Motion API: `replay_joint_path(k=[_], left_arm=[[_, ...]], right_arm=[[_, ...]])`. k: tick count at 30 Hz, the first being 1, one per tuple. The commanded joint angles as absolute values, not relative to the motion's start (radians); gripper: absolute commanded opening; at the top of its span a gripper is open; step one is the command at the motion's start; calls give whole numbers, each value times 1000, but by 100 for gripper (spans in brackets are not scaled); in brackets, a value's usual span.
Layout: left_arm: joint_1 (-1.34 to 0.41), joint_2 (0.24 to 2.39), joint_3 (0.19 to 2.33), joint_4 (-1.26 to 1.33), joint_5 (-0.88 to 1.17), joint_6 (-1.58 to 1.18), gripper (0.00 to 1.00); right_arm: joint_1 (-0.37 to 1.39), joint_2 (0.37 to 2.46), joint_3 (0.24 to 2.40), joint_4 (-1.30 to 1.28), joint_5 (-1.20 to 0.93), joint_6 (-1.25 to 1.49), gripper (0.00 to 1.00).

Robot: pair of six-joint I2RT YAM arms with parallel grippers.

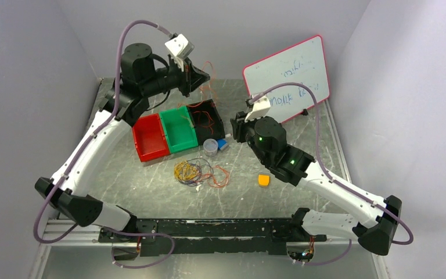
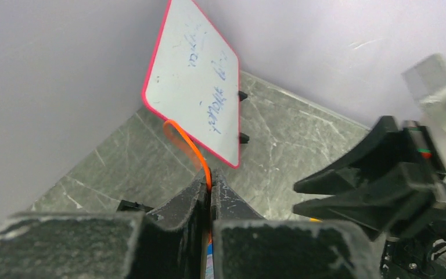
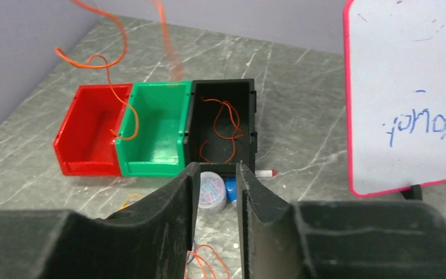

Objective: Untangle the cables

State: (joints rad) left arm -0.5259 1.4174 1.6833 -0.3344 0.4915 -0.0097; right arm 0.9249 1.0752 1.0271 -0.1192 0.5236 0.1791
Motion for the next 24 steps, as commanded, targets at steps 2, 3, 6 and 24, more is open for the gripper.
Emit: replay_joint_path(k=[2,3,6,24], left_arm=[[-483,1514,1778,-422,537,25,7],[-481,1530,1788,-423,536,29,7],[-475,1574,1817,-429,517,38,7],[-469,1666,1784,-337,462,62,7]], right_arm=[[923,1040,1008,-49,484,218,37],[922,1040,1009,-49,482,225,40],[922,1045,993,-56,469,257,45],[922,988,901,-92,489,351,47]])
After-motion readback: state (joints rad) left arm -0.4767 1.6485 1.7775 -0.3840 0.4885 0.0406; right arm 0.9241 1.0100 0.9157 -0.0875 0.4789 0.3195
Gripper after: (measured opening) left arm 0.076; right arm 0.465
